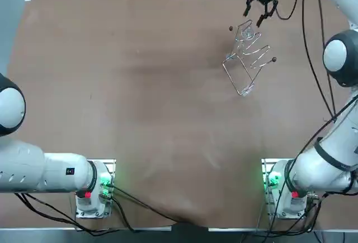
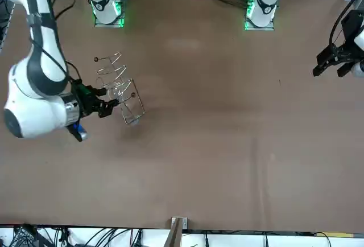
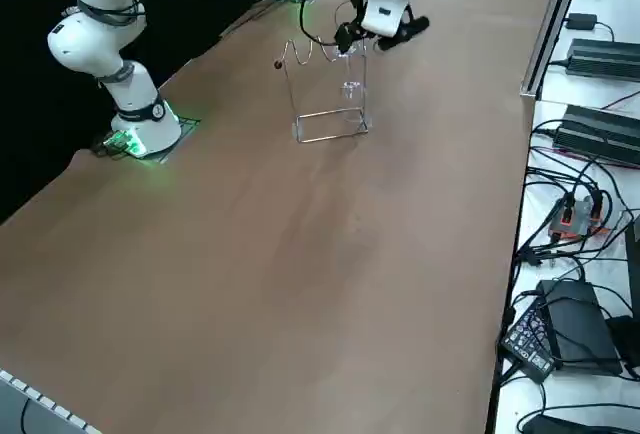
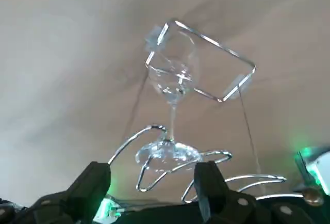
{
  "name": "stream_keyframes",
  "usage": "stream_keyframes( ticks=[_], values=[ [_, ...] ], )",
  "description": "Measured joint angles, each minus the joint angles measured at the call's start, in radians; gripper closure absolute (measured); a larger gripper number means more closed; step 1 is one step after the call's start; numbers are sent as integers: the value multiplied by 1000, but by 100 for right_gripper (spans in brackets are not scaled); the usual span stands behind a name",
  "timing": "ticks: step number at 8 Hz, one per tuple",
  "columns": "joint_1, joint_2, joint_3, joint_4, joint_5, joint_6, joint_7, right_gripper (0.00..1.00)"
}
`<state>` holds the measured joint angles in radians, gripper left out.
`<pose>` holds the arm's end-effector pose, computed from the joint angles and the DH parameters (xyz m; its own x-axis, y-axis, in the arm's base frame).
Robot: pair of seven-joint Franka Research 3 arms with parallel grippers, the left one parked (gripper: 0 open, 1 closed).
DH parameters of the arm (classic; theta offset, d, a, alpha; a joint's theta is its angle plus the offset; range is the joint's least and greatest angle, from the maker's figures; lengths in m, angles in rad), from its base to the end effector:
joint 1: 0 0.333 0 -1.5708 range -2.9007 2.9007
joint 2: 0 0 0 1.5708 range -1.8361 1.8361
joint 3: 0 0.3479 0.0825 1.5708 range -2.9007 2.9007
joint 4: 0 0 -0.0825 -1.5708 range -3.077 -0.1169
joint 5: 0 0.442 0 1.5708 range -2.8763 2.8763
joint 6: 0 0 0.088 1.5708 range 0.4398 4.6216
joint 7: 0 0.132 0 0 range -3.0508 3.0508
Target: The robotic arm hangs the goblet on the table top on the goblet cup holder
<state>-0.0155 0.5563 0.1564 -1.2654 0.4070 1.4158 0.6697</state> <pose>0.7227 0.1359 0.4189 0.7160 -0.3951 -0.5755 -0.5565 -0.8208 -0.1288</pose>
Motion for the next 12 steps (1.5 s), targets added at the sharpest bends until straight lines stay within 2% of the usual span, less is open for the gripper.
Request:
stream_keyframes(
  ticks=[3,6,8,11,12],
  values=[
    [-25,-21,0,103,-115,36,-173,0],
    [-23,-25,2,159,-371,106,-456,0],
    [-34,-24,-3,161,-481,130,-619,0],
    [-80,-37,-19,178,-524,127,-693,0],
    [-87,-63,-28,176,-524,115,-697,0]
  ],
)
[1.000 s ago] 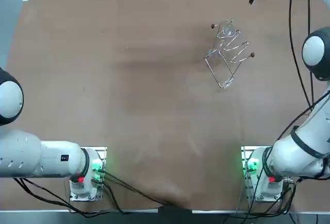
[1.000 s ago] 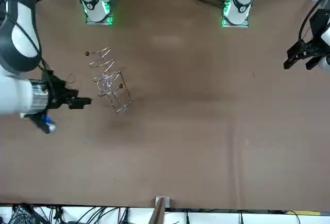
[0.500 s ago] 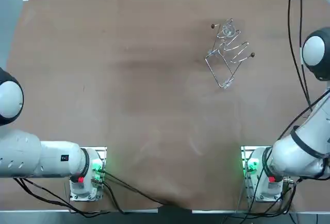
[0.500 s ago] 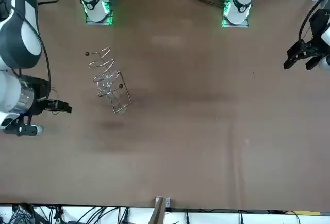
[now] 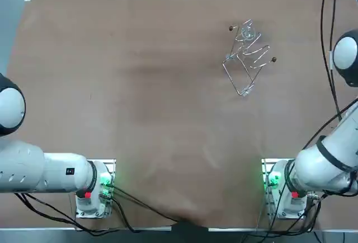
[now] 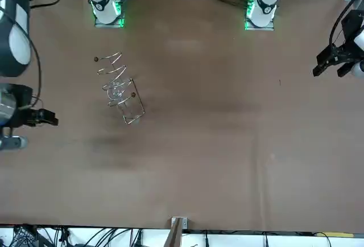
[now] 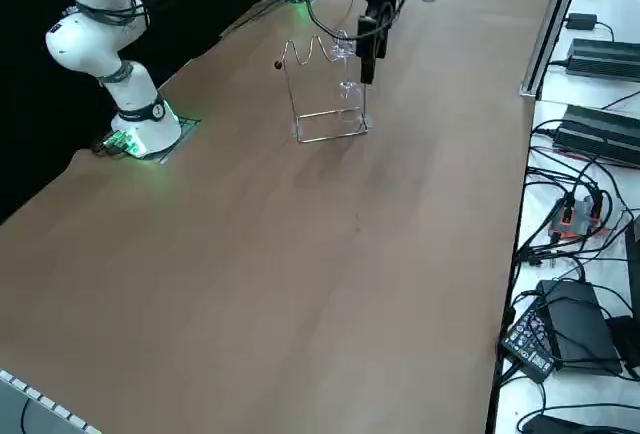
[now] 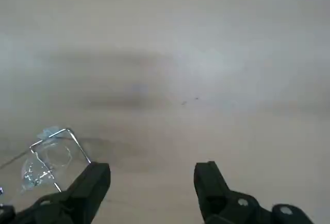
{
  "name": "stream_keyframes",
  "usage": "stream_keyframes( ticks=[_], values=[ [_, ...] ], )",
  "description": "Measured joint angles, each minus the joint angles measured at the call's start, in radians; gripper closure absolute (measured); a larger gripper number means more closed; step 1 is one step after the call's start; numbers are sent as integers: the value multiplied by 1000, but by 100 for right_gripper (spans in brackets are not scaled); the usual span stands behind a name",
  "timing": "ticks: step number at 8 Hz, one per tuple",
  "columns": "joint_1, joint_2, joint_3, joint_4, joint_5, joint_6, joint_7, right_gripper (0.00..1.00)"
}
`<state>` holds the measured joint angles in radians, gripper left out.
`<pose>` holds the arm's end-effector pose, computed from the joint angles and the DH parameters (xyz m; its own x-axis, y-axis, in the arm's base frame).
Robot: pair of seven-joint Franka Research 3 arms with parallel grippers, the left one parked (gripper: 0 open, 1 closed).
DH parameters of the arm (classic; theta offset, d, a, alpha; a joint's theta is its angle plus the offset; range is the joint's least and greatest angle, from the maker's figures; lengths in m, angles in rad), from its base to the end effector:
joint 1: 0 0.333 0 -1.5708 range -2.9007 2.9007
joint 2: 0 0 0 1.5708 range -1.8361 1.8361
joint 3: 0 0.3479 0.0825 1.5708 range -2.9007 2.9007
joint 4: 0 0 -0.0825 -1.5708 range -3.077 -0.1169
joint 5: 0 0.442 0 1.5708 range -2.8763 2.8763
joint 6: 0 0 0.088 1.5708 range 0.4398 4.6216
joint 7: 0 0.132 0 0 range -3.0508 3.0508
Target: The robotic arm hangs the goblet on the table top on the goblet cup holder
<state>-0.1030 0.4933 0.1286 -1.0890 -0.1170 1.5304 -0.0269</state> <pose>0.7609 -0.0207 0.5436 0.9981 0.0355 -0.0498 0.0382 -0.9978 0.0549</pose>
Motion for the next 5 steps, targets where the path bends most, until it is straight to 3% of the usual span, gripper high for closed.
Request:
stream_keyframes(
  ticks=[3,5],
  values=[
    [-46,-193,-3,-171,45,3,-7,0],
    [-53,-278,-3,-282,63,27,-7,0]
  ],
)
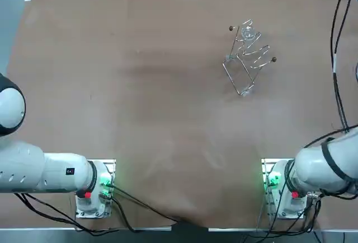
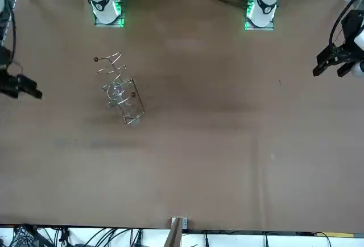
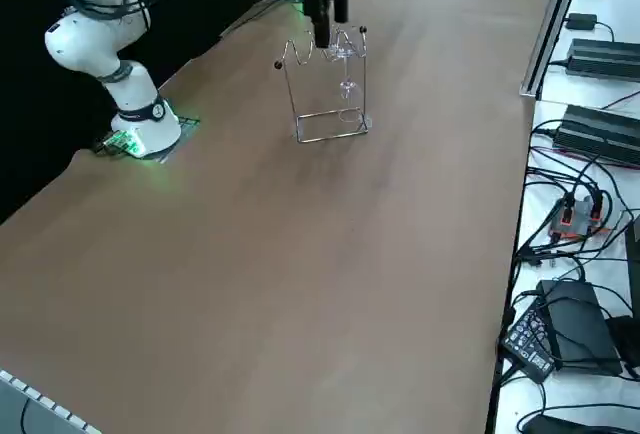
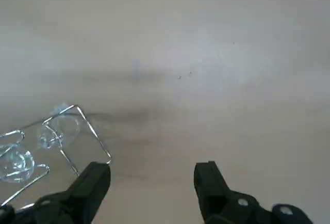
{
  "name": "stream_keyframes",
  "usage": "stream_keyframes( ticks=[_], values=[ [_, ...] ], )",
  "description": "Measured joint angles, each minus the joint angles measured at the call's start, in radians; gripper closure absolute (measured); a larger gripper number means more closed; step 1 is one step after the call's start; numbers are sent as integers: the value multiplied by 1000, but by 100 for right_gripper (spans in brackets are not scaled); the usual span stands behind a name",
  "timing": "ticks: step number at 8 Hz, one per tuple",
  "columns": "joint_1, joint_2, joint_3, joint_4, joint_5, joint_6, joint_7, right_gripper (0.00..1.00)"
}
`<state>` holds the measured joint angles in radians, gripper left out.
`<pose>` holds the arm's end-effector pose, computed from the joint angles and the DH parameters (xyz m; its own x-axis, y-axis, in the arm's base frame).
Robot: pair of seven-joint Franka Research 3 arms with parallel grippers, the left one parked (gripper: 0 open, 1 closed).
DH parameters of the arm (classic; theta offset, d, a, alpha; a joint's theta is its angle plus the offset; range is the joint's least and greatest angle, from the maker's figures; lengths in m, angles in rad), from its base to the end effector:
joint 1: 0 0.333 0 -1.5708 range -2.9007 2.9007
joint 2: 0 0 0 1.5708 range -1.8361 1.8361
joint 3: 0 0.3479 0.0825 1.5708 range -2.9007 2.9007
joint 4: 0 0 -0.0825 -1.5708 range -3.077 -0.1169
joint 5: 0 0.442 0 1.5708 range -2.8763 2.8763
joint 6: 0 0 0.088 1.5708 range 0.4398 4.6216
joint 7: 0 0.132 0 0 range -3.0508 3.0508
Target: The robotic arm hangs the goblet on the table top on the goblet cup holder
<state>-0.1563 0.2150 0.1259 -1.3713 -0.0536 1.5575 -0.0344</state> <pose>0.6809 -0.0369 0.5975 0.9996 0.0011 -0.0280 0.0019 -0.9997 0.0258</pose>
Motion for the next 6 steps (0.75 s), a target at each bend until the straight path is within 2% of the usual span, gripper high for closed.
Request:
stream_keyframes(
  ticks=[6],
  values=[
    [-8,-35,4,-145,49,31,55,0]
  ],
)
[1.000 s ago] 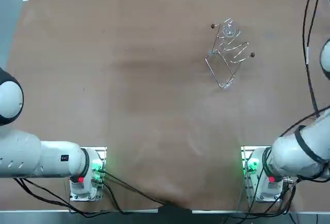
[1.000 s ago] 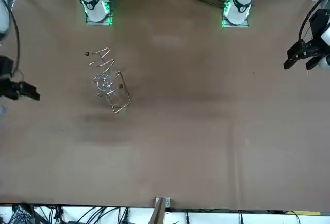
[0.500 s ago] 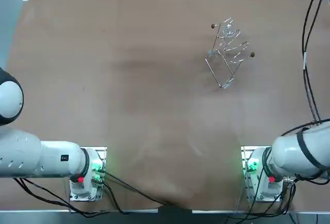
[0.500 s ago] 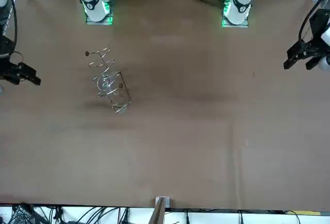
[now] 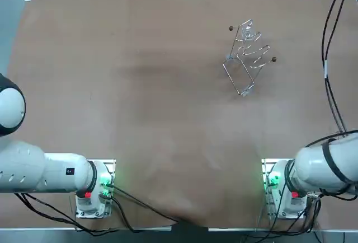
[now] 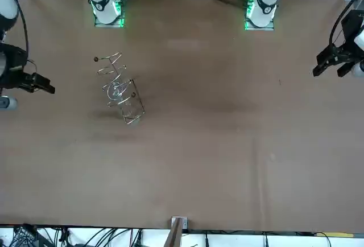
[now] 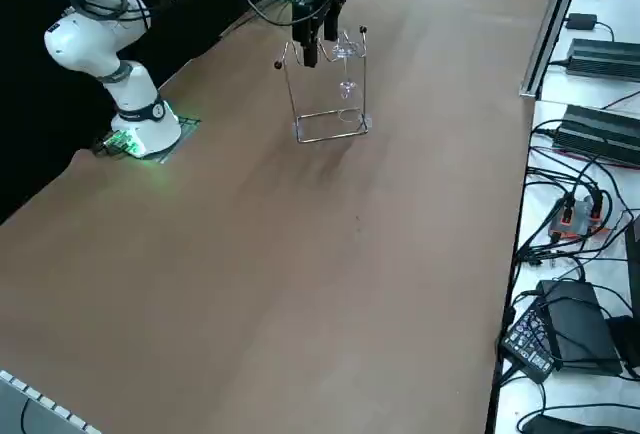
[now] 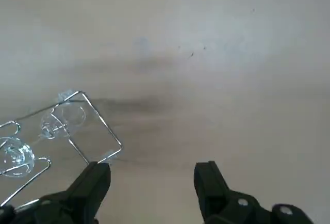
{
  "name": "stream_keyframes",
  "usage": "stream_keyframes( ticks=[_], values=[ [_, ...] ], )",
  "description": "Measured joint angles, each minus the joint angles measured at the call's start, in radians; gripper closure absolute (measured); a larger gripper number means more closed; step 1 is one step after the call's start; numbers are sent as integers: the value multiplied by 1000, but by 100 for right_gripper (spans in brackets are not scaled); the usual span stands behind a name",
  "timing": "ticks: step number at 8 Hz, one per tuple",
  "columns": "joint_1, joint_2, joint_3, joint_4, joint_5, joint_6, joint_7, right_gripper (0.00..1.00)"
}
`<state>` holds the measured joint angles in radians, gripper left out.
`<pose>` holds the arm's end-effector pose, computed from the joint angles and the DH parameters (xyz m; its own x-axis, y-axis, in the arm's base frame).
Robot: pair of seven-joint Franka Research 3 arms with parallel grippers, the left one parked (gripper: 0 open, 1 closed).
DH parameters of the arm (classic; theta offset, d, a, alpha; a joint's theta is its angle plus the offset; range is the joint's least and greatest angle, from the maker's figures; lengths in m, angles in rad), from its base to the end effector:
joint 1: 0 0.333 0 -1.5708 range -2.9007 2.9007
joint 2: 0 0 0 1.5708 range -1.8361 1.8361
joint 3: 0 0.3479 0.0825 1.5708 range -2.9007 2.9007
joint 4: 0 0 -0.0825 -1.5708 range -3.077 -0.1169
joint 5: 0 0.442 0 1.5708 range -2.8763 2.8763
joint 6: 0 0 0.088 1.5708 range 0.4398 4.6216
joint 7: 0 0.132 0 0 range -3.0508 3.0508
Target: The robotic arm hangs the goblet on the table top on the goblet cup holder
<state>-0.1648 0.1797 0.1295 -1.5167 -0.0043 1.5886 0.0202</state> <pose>0.6645 -0.0303 0.5472 0.9928 -0.0548 -0.1065 -0.0569 -0.9982 -0.0167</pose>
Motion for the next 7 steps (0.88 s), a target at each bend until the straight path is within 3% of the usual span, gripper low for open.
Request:
stream_keyframes(
  ticks=[7],
  values=[
    [0,-51,1,-26,-1,-59,13,0]
  ],
)
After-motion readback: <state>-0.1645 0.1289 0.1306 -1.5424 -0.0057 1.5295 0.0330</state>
